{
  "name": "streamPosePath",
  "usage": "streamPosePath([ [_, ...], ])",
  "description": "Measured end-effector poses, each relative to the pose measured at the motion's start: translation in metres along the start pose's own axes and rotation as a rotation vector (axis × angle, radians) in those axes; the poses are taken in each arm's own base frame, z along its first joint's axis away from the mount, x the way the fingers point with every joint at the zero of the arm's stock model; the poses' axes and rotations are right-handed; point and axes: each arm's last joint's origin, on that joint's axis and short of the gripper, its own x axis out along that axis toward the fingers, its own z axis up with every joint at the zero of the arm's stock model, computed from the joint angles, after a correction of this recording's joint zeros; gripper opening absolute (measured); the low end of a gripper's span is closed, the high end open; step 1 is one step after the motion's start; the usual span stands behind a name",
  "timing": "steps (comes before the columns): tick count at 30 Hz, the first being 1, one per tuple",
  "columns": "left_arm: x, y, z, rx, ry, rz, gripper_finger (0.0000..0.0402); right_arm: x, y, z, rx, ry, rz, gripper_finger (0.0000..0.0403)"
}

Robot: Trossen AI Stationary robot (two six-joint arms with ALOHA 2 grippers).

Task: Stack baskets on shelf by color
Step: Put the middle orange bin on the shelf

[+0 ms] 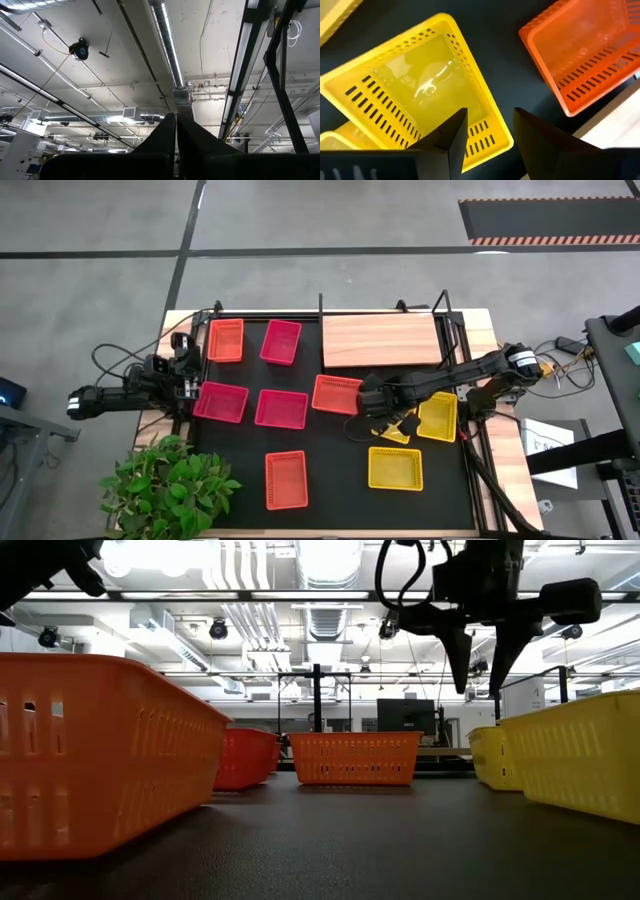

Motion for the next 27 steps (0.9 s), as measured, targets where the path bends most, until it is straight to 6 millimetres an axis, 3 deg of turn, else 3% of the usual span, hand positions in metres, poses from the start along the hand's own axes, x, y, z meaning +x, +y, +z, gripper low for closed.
streamPosePath([
  [14,0.0,0.0,-0.001,0.002,0.01,-0.001,0.0,0.012,-0.039,-0.01,-0.05,-0.16,-0.055,0.016],
  [27,0.0,0.0,-0.002,0.004,0.019,-0.002,0.0,0.068,-0.065,-0.012,-0.094,-0.158,0.03,0.0137],
])
